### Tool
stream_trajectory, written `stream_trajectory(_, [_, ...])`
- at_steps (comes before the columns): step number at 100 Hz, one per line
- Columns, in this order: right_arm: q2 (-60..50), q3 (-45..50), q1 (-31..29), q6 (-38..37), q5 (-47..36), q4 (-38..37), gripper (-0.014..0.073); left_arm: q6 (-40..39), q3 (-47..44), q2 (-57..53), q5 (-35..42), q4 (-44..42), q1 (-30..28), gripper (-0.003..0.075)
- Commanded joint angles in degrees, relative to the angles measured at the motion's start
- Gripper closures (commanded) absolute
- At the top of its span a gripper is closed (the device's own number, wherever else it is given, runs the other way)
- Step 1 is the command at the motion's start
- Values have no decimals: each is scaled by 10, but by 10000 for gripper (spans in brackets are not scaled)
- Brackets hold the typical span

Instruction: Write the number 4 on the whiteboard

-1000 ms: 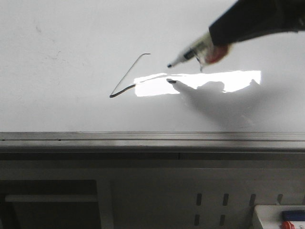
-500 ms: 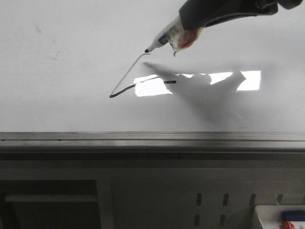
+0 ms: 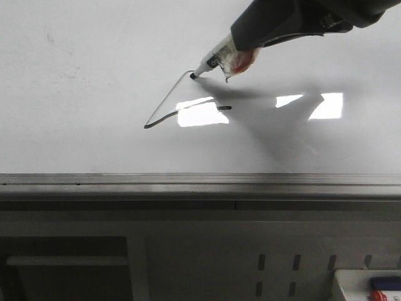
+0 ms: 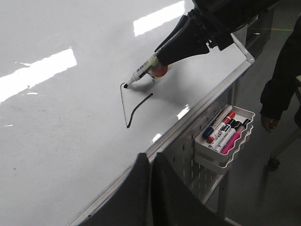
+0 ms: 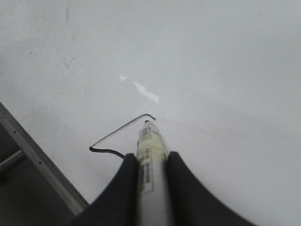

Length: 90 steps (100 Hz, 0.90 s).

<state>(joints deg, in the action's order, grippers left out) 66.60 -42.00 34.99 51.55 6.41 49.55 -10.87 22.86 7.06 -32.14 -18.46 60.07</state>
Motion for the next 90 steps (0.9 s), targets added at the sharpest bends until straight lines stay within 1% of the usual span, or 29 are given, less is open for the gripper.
stream_trajectory(1, [-7, -21, -2, 6, -59, -1, 646, -6, 14, 7, 44, -8, 4, 741])
stream_trajectory(14, [-6, -21, -3, 6, -64, -1, 646, -6, 14, 7, 44, -8, 4, 741])
stream_trajectory(22, [-3, -21, -3, 6, -51, -1, 646, -6, 14, 7, 44, -8, 4, 741])
stream_trajectory(31, [0, -21, -3, 6, -26, -1, 646, -6, 14, 7, 44, -8, 4, 741])
stream_trajectory(43, [0, -16, -3, 6, 28, 1, 646, -6, 14, 7, 44, -8, 4, 741])
stream_trajectory(53, [0, 5, 0, 6, 52, 35, 646, -6, 14, 7, 44, -8, 4, 741])
stream_trajectory(59, [0, 25, 6, 6, 46, 49, 645, -6, 14, 7, 44, -8, 4, 741])
stream_trajectory(72, [0, 70, 18, 6, 3, 87, 646, -6, 14, 7, 44, -8, 4, 741])
stream_trajectory(90, [0, 77, 18, 6, -5, 87, 646, -6, 14, 7, 44, -8, 4, 741])
